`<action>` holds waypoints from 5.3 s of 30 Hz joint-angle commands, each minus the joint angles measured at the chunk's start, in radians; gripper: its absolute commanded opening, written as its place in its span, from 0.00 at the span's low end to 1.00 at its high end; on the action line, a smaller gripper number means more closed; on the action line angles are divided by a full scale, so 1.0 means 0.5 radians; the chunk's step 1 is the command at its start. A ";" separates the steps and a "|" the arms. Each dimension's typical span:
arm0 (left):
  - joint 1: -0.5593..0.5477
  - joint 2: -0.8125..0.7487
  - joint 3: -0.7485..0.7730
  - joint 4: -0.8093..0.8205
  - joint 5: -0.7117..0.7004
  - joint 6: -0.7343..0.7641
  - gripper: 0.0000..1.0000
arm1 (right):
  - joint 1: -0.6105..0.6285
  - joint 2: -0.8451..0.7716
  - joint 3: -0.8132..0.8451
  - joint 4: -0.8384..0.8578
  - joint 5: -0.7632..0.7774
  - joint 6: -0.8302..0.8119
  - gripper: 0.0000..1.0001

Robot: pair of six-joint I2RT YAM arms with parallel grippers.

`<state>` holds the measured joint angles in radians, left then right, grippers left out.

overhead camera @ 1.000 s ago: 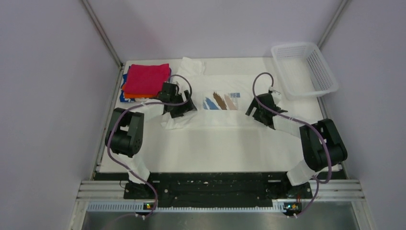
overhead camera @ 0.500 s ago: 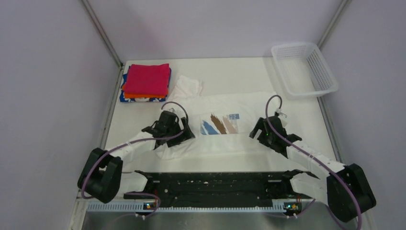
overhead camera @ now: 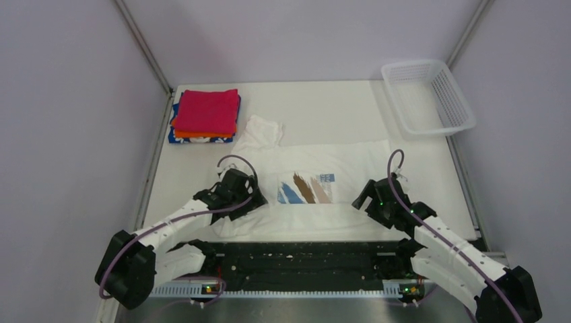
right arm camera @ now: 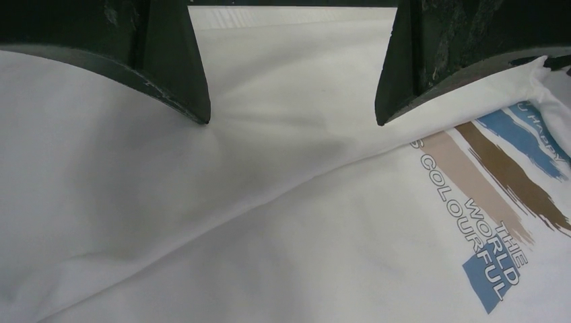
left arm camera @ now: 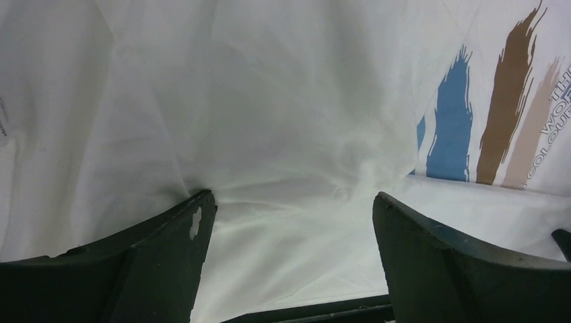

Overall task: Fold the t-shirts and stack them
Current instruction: Fold the flattened tshirt in 1/3 of the way, then grab the side of the flattened tshirt furthest away from the robot with both arms, then fold the other side of the tshirt into a rectangle

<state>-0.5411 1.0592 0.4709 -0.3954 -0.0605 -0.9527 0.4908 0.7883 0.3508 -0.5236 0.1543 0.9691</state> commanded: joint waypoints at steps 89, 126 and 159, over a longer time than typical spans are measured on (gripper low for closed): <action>0.581 2.967 3.647 -0.843 -0.230 1.055 0.39 | -0.433 0.822 0.734 0.621 0.361 -0.630 0.99; 0.433 1.703 2.276 -0.307 0.182 1.083 0.00 | -0.600 2.648 2.477 -0.107 1.011 -0.906 0.73; 0.205 0.953 1.525 -0.262 -0.153 1.121 0.00 | -0.565 2.092 1.875 0.142 1.049 -0.808 0.02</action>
<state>-0.4015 1.6302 1.2907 -0.5591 -0.0830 -0.3935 0.1947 1.9610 1.3384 -0.5087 0.6697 0.5751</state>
